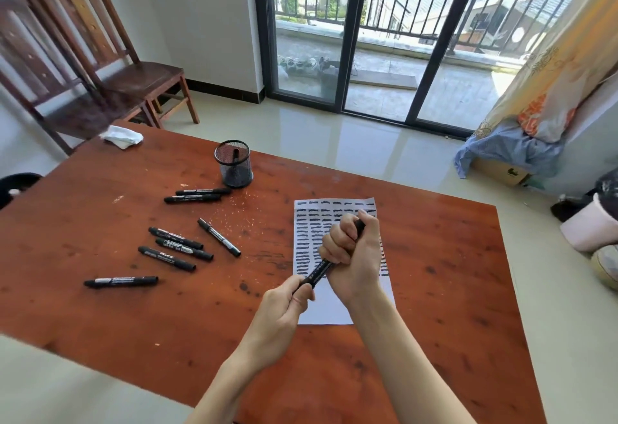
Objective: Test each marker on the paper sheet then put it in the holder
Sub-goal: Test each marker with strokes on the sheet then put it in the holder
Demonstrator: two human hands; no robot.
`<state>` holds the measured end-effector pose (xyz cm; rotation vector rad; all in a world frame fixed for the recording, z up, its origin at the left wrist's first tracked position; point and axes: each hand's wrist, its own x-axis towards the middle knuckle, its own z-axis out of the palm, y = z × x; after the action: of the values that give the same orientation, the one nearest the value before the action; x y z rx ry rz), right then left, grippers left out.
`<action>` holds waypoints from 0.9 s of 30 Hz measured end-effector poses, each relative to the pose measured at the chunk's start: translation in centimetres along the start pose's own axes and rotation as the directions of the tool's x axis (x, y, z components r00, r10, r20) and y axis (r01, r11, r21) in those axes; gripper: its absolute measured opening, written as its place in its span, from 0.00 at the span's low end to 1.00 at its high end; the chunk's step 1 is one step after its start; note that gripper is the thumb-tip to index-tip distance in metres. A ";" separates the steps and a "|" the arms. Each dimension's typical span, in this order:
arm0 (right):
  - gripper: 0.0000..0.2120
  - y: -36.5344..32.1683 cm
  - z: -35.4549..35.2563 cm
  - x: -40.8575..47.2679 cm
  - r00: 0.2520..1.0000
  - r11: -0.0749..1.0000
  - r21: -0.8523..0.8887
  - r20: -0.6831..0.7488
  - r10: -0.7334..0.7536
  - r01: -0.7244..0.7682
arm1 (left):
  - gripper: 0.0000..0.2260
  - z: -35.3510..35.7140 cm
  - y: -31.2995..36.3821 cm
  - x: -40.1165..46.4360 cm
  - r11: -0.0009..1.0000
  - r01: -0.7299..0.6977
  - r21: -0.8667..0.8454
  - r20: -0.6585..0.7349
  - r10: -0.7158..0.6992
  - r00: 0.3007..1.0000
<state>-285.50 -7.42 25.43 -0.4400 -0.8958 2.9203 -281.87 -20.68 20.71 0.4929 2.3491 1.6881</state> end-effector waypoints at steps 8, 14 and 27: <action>0.19 2.1 2.7 1.1 0.982 0.996 -0.082 0.176 0.062 -0.048 | 0.13 -2.3 0.0 -0.3 0.888 0.176 -0.426 0.118 -0.138 0.983; 0.21 5.9 2.5 2.9 0.957 0.940 -0.338 0.258 0.132 -0.038 | 0.16 -2.8 -3.3 -0.5 0.861 0.230 -0.453 0.080 -0.218 0.973; 0.12 10.9 -0.2 11.4 0.886 -0.141 -0.887 0.402 0.230 0.439 | 0.14 -8.7 -13.9 4.5 0.899 0.434 -0.066 -0.190 -0.438 0.879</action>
<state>-296.08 -14.81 16.35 0.4181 -2.9928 1.3012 -291.20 -30.62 10.52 -0.2178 2.3364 1.5980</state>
